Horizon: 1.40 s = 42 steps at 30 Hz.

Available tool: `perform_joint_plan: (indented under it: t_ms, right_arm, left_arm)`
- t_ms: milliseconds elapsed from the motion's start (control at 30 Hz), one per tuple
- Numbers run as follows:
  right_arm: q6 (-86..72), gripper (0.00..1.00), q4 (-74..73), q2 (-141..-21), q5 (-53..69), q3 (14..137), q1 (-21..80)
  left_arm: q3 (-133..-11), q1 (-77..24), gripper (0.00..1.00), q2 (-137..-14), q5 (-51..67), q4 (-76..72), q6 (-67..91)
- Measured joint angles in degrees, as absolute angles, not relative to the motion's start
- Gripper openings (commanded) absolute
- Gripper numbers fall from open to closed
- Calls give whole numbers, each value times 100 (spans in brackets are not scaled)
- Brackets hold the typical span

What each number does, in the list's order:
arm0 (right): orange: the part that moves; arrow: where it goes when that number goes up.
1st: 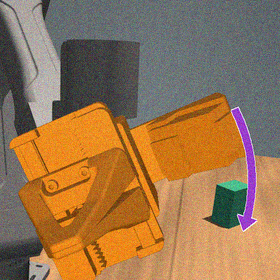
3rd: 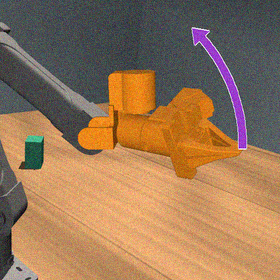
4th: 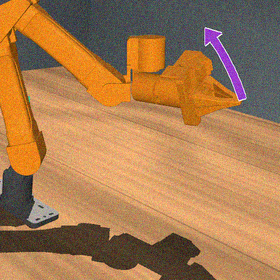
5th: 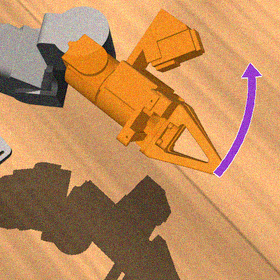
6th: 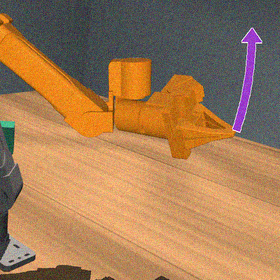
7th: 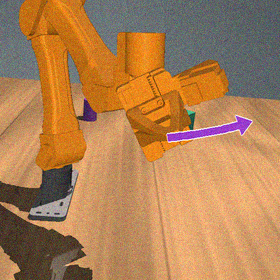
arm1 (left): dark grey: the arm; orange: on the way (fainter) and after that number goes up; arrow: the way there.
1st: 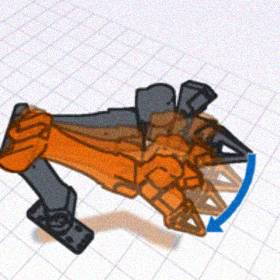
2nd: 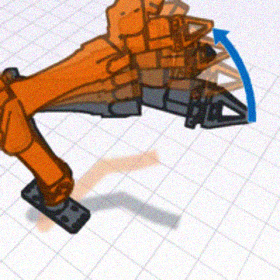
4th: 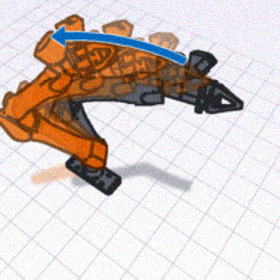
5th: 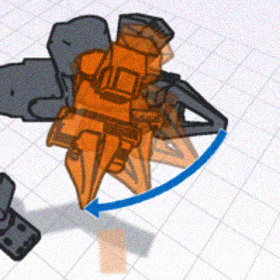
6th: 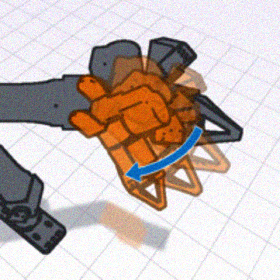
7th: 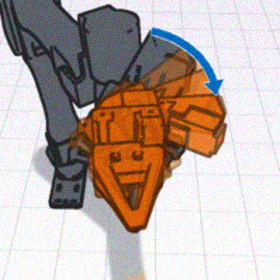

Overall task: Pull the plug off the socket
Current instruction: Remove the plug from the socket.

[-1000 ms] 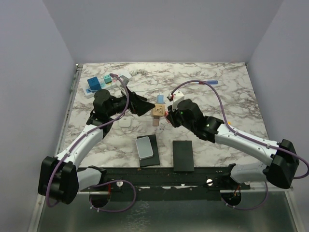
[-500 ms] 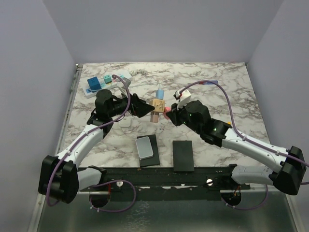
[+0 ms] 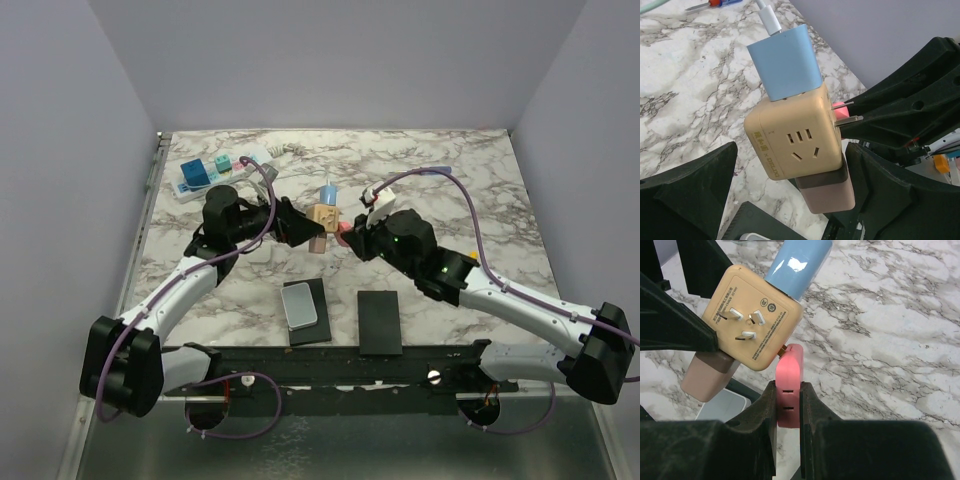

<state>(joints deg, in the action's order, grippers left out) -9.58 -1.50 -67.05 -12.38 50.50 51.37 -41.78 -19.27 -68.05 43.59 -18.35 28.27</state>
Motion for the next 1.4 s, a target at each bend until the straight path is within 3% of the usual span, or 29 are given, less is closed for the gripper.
perform_joint_plan:
  t_ms: [467,633,767,800,900,1000,1067,1200,1400]
  right_arm:
    - [-886,1,47,-6694,-1020,4974,5137]
    - [-801,1,78,-6689,-1020,4967,5137]
    - [-703,3,73,-6674,-1020,4952,5137]
    - [-683,4,73,-6674,-1022,4952,5137]
    - [-620,23,56,-6674,-1061,4952,5137]
    - [-585,50,45,-6672,-1160,4941,5137]
    - [-543,60,165,-6624,-1269,4919,5137]
    - [-517,67,480,-6412,-1546,4786,5137]
    - [-1236,68,626,-6241,-2102,4584,5135]
  left_arm:
    - [-4176,-1927,68,-7032,4611,-2340,3369]
    - [-4178,-1927,48,-7076,4633,-2416,3483]
    - [-4176,-1927,22,-7142,4659,-2451,3551]
    - [-4176,-1927,16,-7155,4665,-2462,3559]
    - [-4176,-1927,1,-7227,4703,-2523,3607]
    - [-4176,-1925,0,-7308,4713,-2558,3645]
    - [-4176,-1907,0,-7360,4711,-2515,3647]
    - [-4165,-1785,0,-7417,4705,-2434,3693]
    - [-4071,-1527,0,-7417,4552,-2578,3876]
